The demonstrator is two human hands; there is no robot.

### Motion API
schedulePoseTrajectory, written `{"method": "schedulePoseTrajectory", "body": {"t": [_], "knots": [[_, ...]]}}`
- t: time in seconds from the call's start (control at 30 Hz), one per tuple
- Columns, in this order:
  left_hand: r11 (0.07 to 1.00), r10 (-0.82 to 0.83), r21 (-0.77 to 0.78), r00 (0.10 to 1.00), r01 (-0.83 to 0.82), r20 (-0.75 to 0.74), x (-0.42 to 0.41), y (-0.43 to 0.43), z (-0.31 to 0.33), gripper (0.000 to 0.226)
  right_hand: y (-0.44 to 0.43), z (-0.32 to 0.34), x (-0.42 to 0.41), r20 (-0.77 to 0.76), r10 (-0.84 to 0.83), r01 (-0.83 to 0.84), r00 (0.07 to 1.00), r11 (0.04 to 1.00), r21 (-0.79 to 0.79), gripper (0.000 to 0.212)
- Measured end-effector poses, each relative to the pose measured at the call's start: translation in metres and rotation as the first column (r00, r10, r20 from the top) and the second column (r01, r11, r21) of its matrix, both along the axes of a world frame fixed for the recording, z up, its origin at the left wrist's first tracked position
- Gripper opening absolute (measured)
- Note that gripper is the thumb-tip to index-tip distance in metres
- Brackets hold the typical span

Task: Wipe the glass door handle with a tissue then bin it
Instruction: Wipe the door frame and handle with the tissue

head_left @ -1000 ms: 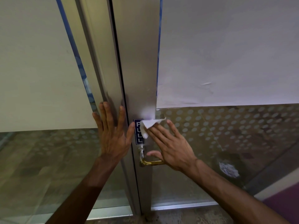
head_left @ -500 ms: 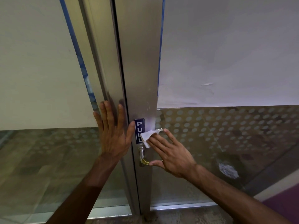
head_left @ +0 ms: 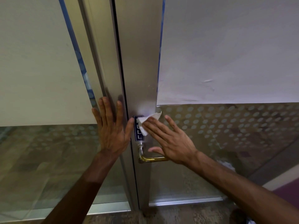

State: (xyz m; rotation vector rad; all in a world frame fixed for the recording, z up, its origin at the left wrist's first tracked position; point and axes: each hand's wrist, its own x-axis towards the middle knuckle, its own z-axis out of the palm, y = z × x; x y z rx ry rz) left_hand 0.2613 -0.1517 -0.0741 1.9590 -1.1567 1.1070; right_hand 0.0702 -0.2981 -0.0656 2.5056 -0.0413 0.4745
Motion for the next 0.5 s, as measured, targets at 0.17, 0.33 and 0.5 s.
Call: {"method": "schedulePoseTrajectory", "body": {"t": [0.17,0.33,0.5], "knots": [[1.000,0.005,0.003,1.000,-0.005,0.003,0.002,0.000,-0.002,0.084,0.000,-0.020,-0.012,-0.218,-0.017,0.017,0.976,1.000,-0.002,0.084],[1.000,-0.021,-0.019,1.000,0.021,0.014,0.004,-0.001,-0.003,0.080,0.001,0.010,-0.004,0.007,-0.014,0.015,1.000,0.999,-0.040,0.080],[0.999,-0.033,-0.028,0.999,0.033,0.014,0.006,-0.001,-0.004,0.080,0.007,0.027,0.013,0.144,-0.086,0.076,0.986,0.995,0.070,0.086]]}}
